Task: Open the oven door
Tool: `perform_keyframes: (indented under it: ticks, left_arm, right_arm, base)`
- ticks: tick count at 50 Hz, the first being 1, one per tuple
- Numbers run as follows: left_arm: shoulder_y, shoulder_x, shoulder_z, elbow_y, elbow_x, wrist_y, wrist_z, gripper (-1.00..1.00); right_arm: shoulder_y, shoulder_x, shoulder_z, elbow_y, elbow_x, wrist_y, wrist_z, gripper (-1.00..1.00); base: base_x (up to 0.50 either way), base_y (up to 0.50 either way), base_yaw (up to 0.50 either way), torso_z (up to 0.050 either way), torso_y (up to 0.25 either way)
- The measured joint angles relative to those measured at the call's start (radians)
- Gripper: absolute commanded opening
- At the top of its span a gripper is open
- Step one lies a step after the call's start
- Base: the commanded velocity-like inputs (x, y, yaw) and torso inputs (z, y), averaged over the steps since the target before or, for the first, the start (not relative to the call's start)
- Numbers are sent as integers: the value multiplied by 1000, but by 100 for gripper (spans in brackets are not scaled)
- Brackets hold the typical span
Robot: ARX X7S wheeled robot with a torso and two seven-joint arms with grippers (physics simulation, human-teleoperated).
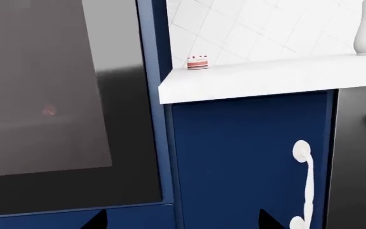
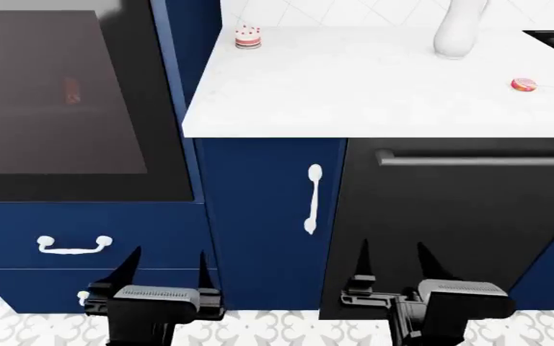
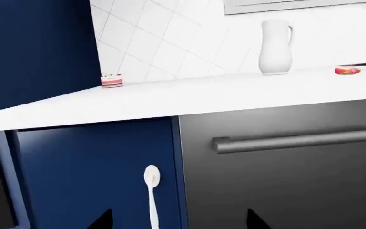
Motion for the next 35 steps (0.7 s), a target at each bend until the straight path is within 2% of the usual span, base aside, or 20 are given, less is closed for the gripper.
perform_keyframes:
  ticks: [11,35]
  left_arm:
    - [48,-30,-7,138,20,-13,-40,100]
    - [122,-74,-20,338,79,-3,-115,100]
  right_arm:
    - [-10,28,35,-124,62,4,27,100]
    - [-29,62,101,-277,153,-101,63,100]
  base:
    - [0,0,0,0,0]
    - [0,0,0,0,0]
